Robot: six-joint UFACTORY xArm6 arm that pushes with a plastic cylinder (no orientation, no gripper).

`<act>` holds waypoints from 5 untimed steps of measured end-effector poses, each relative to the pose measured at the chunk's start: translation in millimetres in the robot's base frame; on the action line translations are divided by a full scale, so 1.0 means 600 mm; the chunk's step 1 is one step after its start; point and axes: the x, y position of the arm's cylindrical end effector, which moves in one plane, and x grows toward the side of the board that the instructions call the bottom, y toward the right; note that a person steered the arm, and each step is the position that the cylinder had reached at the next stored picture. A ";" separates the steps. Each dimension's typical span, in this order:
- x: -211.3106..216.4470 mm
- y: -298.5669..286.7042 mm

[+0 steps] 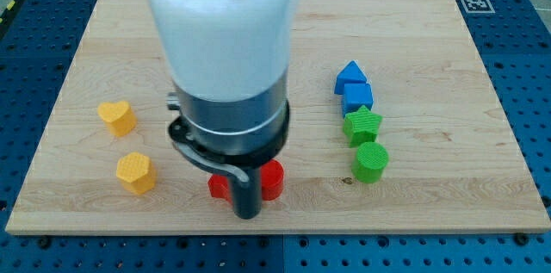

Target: Separate red star from red circle

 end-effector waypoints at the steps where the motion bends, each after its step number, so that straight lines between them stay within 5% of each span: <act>1: -0.015 -0.021; 5: -0.189 -0.119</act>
